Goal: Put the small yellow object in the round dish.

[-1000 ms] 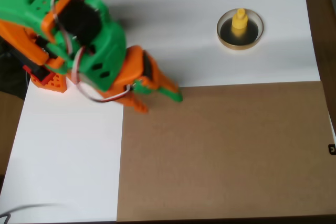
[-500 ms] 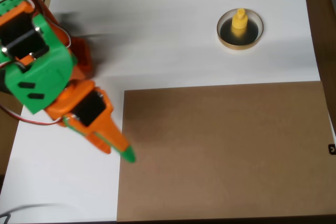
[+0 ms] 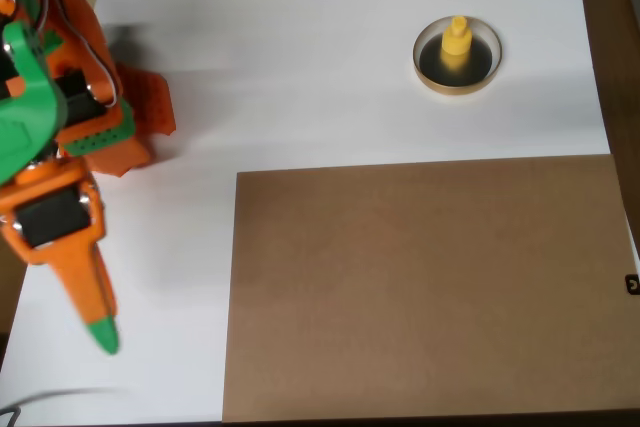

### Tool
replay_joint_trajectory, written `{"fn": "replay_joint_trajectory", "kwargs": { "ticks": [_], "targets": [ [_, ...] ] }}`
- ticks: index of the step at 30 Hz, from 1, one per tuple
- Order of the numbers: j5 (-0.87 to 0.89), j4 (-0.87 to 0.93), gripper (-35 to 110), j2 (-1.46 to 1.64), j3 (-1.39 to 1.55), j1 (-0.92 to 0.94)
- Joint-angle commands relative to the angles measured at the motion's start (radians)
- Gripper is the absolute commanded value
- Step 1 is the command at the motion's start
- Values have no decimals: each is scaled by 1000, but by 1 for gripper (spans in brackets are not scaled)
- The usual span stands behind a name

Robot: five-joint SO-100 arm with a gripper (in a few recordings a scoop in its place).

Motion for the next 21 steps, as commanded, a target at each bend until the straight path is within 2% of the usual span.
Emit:
{"fn": "replay_joint_trajectory", "kwargs": {
  "ticks": [1,7,13,21],
  "targets": [
    [37,-25,25,78,34,84],
    [100,-55,25,253,187,193],
    [181,-104,24,258,256,291],
    [158,-77,22,518,439,288]
  ]
}}
